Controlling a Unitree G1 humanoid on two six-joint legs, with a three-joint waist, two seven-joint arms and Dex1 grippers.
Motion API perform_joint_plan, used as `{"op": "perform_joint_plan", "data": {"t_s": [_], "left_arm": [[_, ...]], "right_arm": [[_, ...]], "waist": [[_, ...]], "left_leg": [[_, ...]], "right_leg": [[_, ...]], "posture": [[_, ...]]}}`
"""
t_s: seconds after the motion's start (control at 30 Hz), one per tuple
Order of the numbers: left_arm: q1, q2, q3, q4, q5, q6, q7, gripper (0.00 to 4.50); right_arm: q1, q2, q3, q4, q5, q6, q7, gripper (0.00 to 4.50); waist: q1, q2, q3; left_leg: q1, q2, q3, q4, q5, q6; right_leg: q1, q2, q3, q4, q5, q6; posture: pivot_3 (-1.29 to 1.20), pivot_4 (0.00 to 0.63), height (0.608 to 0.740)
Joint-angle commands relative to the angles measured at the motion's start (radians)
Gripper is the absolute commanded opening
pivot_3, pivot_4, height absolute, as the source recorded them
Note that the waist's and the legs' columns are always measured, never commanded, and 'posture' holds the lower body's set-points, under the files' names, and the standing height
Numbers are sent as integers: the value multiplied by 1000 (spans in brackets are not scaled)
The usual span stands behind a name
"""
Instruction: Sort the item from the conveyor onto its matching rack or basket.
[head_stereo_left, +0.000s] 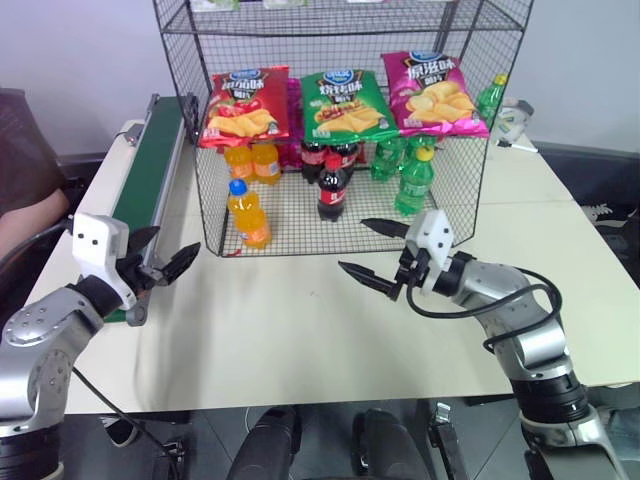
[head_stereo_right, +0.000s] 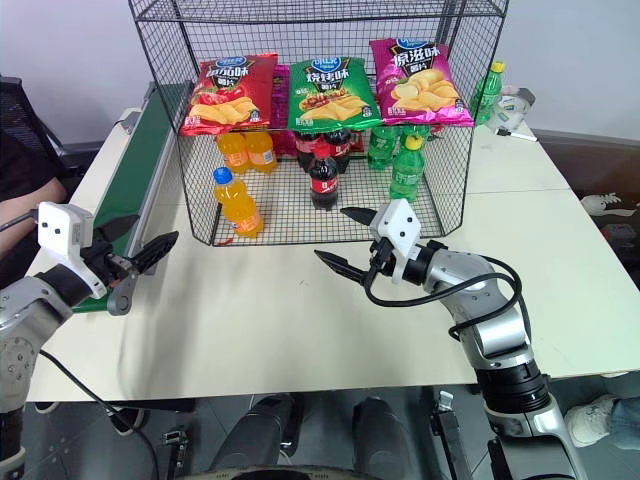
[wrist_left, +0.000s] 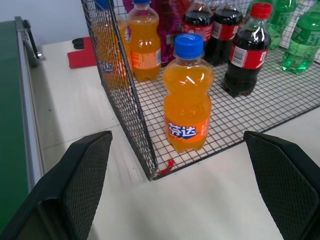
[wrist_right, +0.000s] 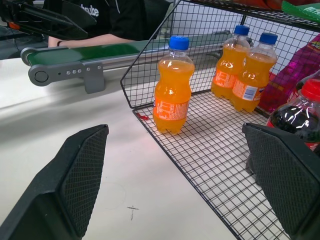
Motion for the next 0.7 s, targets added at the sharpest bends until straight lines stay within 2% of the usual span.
{"op": "perform_joint_plan", "data": {"t_s": [0.03, 0.7], "left_arm": [[-5, 11, 17, -29, 3, -14, -2, 4394], [-4, 0, 17, -11, 6, -23, -3, 4394]], "right_arm": [[-21, 5, -12, -16, 8, -18, -3, 4500], [-31, 7, -7, -8, 4, -21, -1, 4500]], "waist": [[0, 0, 0], [0, 0, 0]], "left_leg": [[0, 0, 0, 0, 0, 0], [0, 0, 0, 0, 0, 0]], "right_leg": [[0, 0, 0, 0, 0, 0], [0, 0, 0, 0, 0, 0]], "posture": [[0, 150, 740], [0, 150, 740]]}}
